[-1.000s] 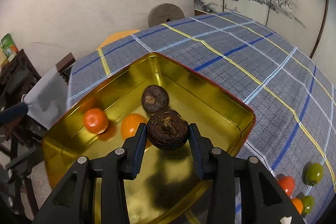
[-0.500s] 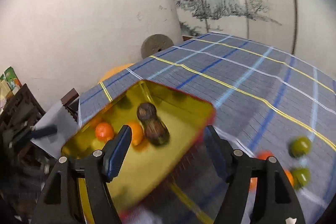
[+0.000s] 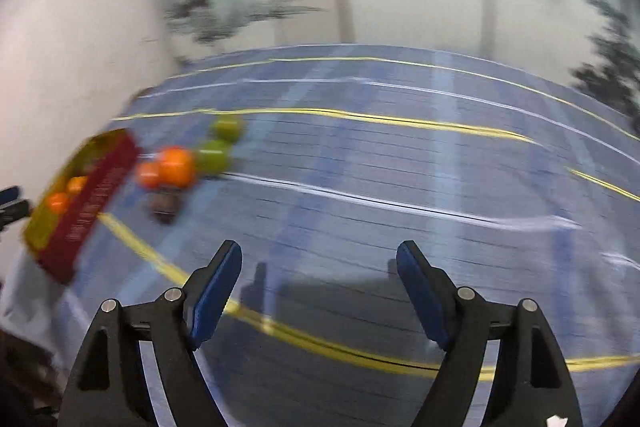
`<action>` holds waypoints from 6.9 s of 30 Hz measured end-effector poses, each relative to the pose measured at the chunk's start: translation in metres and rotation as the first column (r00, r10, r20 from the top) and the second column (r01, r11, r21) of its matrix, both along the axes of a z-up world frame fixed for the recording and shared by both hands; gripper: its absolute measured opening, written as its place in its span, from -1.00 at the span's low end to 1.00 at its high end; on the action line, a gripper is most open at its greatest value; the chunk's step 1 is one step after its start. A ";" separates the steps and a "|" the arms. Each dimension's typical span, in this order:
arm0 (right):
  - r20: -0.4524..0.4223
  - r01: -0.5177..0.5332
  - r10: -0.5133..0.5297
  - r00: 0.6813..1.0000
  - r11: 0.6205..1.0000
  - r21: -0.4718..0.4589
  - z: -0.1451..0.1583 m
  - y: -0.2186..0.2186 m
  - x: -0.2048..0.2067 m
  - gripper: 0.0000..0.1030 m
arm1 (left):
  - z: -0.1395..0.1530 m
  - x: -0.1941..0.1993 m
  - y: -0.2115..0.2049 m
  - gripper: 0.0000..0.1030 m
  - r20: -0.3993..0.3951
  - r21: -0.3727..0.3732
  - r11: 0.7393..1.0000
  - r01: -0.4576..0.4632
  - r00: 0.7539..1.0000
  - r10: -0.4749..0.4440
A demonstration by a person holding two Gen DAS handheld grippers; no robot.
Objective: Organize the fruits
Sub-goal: 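Reach the left gripper to the other dark brown fruit and grasp it, then carry the dark brown fruit with the left gripper into the tin and release, then reach the right gripper to a red tomato on the cloth and grasp it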
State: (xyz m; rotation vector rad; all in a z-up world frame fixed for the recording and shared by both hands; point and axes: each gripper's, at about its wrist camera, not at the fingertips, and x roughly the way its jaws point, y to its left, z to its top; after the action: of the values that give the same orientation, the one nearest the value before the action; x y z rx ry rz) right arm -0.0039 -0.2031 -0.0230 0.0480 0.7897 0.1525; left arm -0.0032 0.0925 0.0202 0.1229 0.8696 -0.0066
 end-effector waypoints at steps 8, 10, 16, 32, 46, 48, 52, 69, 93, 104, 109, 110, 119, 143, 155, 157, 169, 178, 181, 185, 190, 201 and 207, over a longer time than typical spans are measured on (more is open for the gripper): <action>0.004 0.076 -0.076 0.997 0.994 0.080 -0.007 -0.056 -0.008 0.51 | -0.019 0.058 -0.071 0.52 -0.100 -0.137 0.985 0.108 0.987 -0.122; 0.004 0.065 -0.066 0.998 0.993 0.095 -0.008 -0.056 -0.008 0.51 | -0.029 0.072 -0.084 0.52 -0.124 -0.146 0.984 0.107 0.984 -0.125; 0.014 0.056 -0.060 0.998 0.984 0.167 -0.008 -0.066 -0.011 0.51 | -0.053 0.096 -0.110 0.51 -0.143 -0.112 0.988 0.105 0.982 -0.121; 0.010 0.047 -0.050 0.999 0.981 0.187 -0.009 -0.067 -0.012 0.51 | -0.079 0.101 -0.128 -0.32 -0.108 -0.036 0.993 0.113 0.987 -0.116; -0.033 0.096 -0.092 0.995 0.984 0.152 -0.014 -0.067 -0.003 0.56 | -0.012 0.055 -0.116 -0.32 0.032 -0.005 0.995 0.097 0.995 -0.096; -0.036 0.098 -0.094 0.995 0.985 0.142 -0.015 -0.066 -0.003 0.60 | -0.008 0.051 -0.111 -0.32 0.038 0.004 0.996 0.090 0.995 -0.090; -0.051 0.106 -0.100 0.994 0.987 0.123 -0.017 -0.063 -0.001 0.60 | -0.004 0.045 -0.097 -0.32 0.038 -0.010 0.997 0.070 0.997 -0.070; -0.088 0.113 -0.108 0.990 0.992 0.060 -0.022 -0.055 0.005 0.65 | -0.007 0.030 0.003 -0.32 0.024 -0.022 0.994 -0.108 0.994 0.109; -0.118 0.103 -0.110 0.987 0.992 -0.068 -0.028 -0.035 0.012 0.83 | -0.048 0.040 0.072 -0.32 -0.026 0.002 0.976 -0.216 0.976 0.216; -0.125 0.099 -0.110 0.986 0.991 -0.095 -0.028 -0.033 0.012 0.85 | -0.054 0.046 0.084 -0.32 -0.038 0.001 0.975 -0.223 0.974 0.223; -0.127 0.102 -0.115 0.985 0.990 -0.100 -0.028 -0.033 0.012 0.88 | -0.058 0.048 0.088 -0.32 -0.046 0.000 0.973 -0.229 0.972 0.229; -0.127 0.102 -0.114 0.985 0.990 -0.101 -0.028 -0.033 0.012 0.88 | -0.058 0.048 0.089 -0.32 -0.047 0.000 0.973 -0.231 0.972 0.231; -0.128 0.102 -0.115 0.985 0.990 -0.102 -0.028 -0.033 0.012 0.88 | -0.061 0.049 0.095 -0.32 -0.058 0.002 0.971 -0.241 0.969 0.240; -0.132 0.105 -0.120 0.984 0.988 -0.117 -0.030 -0.033 0.012 0.91 | -0.065 0.052 0.101 -0.26 -0.095 0.002 0.974 -0.226 0.970 0.225; -0.133 0.106 -0.122 0.984 0.987 -0.119 -0.030 -0.033 0.012 0.92 | -0.053 0.050 0.098 0.22 -0.050 0.001 0.975 -0.223 0.974 0.223; -0.133 0.106 -0.122 0.984 0.987 -0.120 -0.030 -0.034 0.012 0.92 | -0.053 0.050 0.097 0.22 -0.049 0.001 0.975 -0.222 0.974 0.221; -0.131 0.095 -0.111 0.985 0.988 -0.119 -0.030 -0.032 0.012 0.91 | -0.046 0.048 0.097 0.23 -0.039 -0.026 0.972 -0.232 0.972 0.231; -0.026 -0.268 0.269 0.963 0.963 0.040 0.018 0.045 0.017 0.38 | -0.026 0.036 0.086 0.24 -0.002 -0.038 0.981 -0.192 0.981 0.192; 0.018 -0.438 0.438 0.899 0.899 0.023 0.036 0.093 0.023 0.38 | -0.021 0.033 0.084 0.25 0.000 -0.058 0.981 -0.182 0.983 0.183; -0.006 -0.586 0.586 0.810 0.810 -0.021 0.039 0.149 0.039 0.15 | -0.018 0.031 0.083 0.26 -0.006 -0.079 0.982 -0.174 0.985 0.174; -0.045 -0.630 0.628 0.777 0.776 -0.025 0.028 0.186 0.067 0.02 | -0.017 0.027 0.084 0.26 -0.001 -0.061 0.983 -0.173 0.985 0.174; -0.142 -0.599 0.582 0.801 0.786 -0.155 0.002 0.223 0.100 -0.23 | -0.025 0.026 0.098 0.27 -0.024 -0.067 0.979 -0.193 0.981 0.192; -0.165 -0.608 0.585 0.794 0.760 -0.230 0.000 0.227 0.097 -0.24 | -0.027 0.025 0.099 0.27 -0.026 -0.072 0.979 -0.193 0.981 0.192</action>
State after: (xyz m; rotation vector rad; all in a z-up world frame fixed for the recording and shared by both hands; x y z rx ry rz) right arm 0.0929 0.0243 -0.0227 -0.4739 0.8834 0.6562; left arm 0.0218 0.1916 -0.0069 -0.0311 0.8963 0.1412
